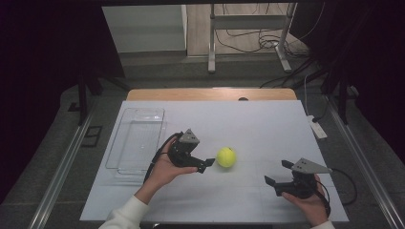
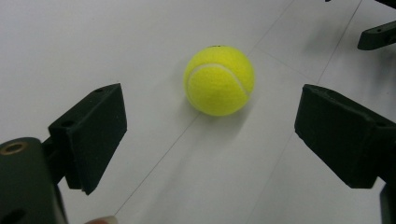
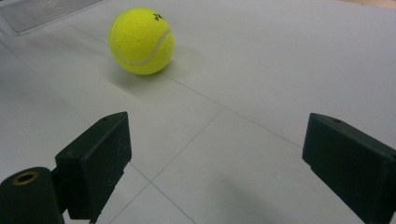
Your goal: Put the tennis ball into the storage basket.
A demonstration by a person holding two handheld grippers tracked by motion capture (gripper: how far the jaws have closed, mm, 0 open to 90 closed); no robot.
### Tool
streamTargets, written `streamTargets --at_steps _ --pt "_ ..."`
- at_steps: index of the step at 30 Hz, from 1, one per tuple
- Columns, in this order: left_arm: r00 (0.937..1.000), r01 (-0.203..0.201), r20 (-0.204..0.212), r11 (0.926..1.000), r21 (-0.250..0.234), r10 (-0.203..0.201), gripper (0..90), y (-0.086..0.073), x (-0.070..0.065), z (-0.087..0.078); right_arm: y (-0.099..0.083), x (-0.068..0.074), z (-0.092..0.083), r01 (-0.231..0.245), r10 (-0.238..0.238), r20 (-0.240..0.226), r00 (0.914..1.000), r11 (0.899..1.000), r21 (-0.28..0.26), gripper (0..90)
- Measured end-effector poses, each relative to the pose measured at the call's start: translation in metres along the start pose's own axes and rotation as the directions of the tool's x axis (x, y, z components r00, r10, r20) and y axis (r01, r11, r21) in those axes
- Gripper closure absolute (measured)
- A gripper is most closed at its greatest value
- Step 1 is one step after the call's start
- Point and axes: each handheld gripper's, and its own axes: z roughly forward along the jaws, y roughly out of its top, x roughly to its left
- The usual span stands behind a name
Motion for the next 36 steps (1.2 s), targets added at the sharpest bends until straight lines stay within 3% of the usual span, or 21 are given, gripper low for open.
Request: streamTargets --at_steps 11,36 --pt "0.9998 -0.019 0.001 0.9998 -0.004 0.019 10.3 0.009 -0.005 0.0 0.001 0.001 0.002 0.002 -0.002 -0.002 1.0 1.0 0.004 8.6" --pt "0.9984 -0.03 0.05 0.998 0.055 0.027 9.0 0.034 -0.012 0.039 0.0 -0.001 0.001 -0.007 0.007 -0.002 1.0 1.0 0.006 8.6"
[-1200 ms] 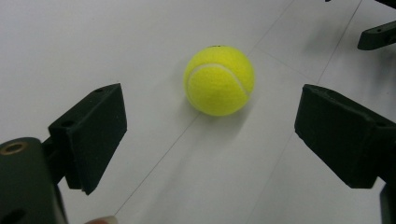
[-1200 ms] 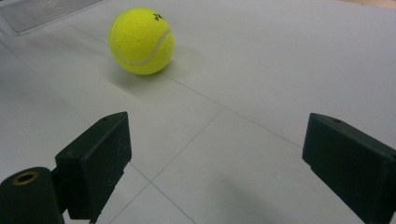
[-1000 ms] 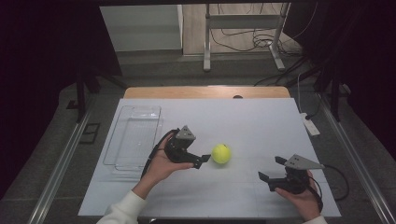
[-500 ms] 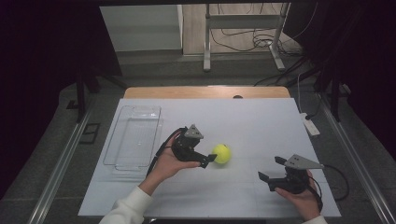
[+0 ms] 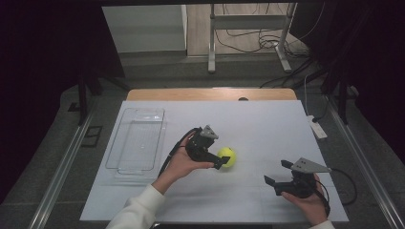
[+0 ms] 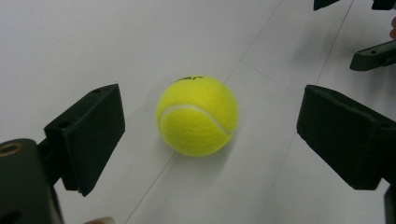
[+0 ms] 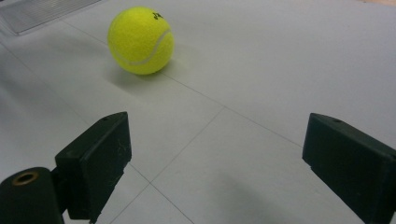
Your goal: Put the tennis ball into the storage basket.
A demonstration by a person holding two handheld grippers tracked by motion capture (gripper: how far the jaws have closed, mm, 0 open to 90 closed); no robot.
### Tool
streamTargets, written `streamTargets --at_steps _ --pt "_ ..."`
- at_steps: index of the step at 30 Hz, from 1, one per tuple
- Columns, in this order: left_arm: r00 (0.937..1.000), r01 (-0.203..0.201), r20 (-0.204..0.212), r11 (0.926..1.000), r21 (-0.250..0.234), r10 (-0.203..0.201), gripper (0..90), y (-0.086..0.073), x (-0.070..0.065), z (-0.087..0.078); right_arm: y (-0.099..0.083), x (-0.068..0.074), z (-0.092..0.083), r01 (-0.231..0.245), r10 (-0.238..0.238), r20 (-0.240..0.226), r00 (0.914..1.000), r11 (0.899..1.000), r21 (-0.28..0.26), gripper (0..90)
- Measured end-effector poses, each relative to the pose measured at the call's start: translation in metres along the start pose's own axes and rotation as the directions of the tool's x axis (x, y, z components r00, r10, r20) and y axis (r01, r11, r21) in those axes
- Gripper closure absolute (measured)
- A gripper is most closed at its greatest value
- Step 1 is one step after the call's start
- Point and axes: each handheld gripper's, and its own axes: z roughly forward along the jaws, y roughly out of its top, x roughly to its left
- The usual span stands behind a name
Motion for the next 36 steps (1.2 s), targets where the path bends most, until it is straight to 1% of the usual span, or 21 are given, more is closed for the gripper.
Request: streamTargets --at_steps 5,10,24,32,36 --pt "1.0 -0.003 0.001 0.9999 0.013 0.003 8.6 0.002 0.002 0.005 0.0 0.0 0.0 0.0 0.0 -0.001 1.0 1.0 -0.003 8.6" --pt "1.0 0.005 0.0 0.9997 0.024 -0.005 8.2 0.004 0.002 0.011 0.0 0.0 0.0 -0.001 0.001 0.0 1.0 1.0 -0.001 8.6" --pt "0.9999 0.012 0.003 0.997 0.077 -0.012 6.5 0.011 0.004 0.032 -0.001 -0.001 0.0 -0.001 0.001 -0.001 1.0 1.0 -0.002 8.6" --pt "0.9999 0.015 0.003 0.9962 0.086 -0.015 6.1 0.013 0.005 0.037 -0.001 -0.001 0.0 -0.001 0.001 0.0 1.0 1.0 -0.002 8.5" --pt "0.9999 0.013 0.006 0.9949 0.1 -0.014 6.0 0.014 0.005 0.04 -0.001 0.0 0.0 0.002 -0.002 -0.001 1.0 1.0 -0.002 8.6"
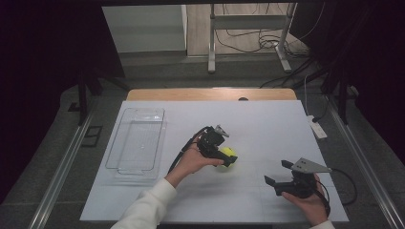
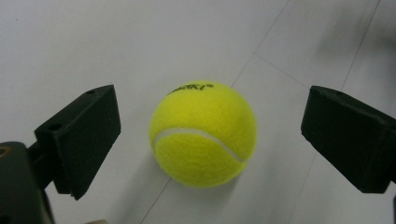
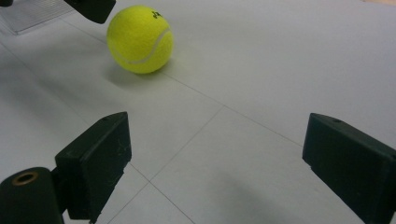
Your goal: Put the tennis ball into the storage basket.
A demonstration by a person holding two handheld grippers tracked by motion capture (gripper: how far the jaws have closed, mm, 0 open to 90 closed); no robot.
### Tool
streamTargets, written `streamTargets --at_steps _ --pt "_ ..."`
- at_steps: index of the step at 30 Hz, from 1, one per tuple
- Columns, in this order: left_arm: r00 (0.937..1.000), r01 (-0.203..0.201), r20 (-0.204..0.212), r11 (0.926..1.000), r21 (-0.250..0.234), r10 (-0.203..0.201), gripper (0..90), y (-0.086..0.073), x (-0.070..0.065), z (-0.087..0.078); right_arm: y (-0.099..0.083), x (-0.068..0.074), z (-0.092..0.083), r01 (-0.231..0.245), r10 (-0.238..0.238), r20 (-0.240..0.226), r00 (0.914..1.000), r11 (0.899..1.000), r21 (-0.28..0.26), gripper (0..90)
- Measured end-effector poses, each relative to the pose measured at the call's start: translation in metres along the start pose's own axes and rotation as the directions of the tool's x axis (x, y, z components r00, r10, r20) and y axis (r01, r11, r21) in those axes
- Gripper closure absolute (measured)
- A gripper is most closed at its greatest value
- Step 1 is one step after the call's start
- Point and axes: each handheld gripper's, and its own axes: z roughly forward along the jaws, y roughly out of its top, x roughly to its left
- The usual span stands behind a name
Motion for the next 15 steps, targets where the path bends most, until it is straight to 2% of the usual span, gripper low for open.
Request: streamTargets --at_steps 6,15 --pt "1.0 0.009 0.002 0.9999 0.013 -0.009 5.7 0.001 0.001 0.007 0.0 0.0 0.001 -0.003 0.003 0.0 1.0 1.0 0.002 8.6" --pt "0.9998 0.013 0.015 0.9982 0.058 -0.013 5.0 0.001 0.003 0.02 0.0 -0.001 0.0 -0.004 0.004 0.002 1.0 1.0 0.0 8.5"
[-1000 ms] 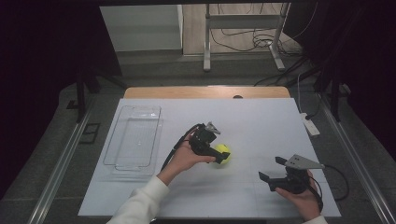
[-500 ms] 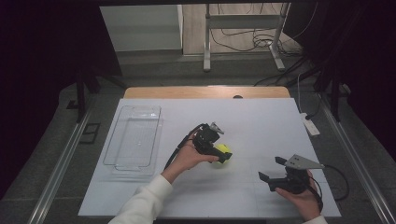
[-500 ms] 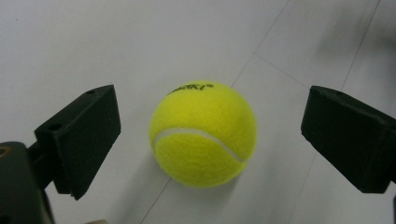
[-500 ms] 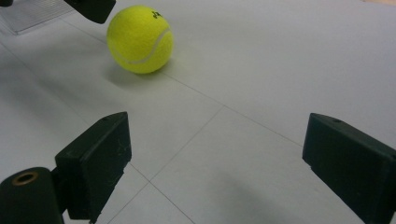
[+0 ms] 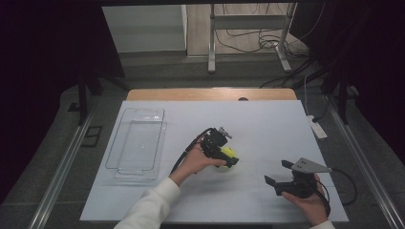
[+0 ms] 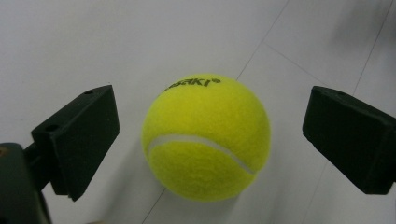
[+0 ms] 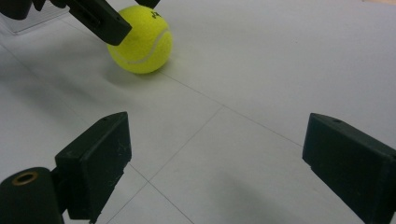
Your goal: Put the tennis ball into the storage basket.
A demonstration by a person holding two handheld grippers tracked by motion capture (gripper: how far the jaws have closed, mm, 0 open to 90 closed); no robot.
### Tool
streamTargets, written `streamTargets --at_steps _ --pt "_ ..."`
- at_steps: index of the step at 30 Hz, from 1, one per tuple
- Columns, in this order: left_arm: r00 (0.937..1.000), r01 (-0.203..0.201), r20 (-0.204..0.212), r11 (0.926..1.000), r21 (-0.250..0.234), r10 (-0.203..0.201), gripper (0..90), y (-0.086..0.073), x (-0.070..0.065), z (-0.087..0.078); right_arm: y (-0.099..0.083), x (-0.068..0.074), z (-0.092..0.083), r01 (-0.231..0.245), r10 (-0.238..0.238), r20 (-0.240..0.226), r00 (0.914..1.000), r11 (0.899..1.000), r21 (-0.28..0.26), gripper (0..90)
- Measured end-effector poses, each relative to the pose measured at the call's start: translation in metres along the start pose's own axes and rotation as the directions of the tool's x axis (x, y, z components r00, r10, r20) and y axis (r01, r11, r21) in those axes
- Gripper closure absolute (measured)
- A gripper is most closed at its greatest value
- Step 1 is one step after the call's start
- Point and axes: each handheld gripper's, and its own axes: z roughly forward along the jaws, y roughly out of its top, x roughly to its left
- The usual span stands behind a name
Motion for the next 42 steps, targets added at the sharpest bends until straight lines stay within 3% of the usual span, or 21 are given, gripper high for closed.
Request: streamTargets --at_steps 14,20,28,31,42 --pt "0.9999 0.013 -0.004 0.9983 0.057 -0.012 7.3 -0.002 0.0 0.013 0.0 0.0 0.0 0.004 -0.004 -0.001 1.0 1.0 0.003 8.6" --pt "0.9998 0.008 -0.02 0.9973 0.073 -0.007 24.3 -0.003 0.0 0.015 0.0 0.0 0.0 0.004 -0.004 0.001 1.0 1.0 0.001 8.6" --pt "0.9989 -0.021 -0.04 0.996 0.087 0.024 26.0 -0.003 -0.001 0.012 -0.001 0.0 0.0 0.002 -0.002 0.0 1.0 1.0 0.004 8.6" --pt "0.9994 -0.007 -0.034 0.9977 0.068 0.009 26.1 -0.003 -0.001 0.008 -0.001 -0.001 0.0 0.001 -0.001 0.001 1.0 1.0 0.003 8.6" --pt "0.9996 -0.009 -0.026 0.9997 0.024 0.009 26.2 -0.006 0.001 -0.013 -0.001 -0.001 0.0 0.0 0.0 0.001 1.0 1.0 0.003 8.6"
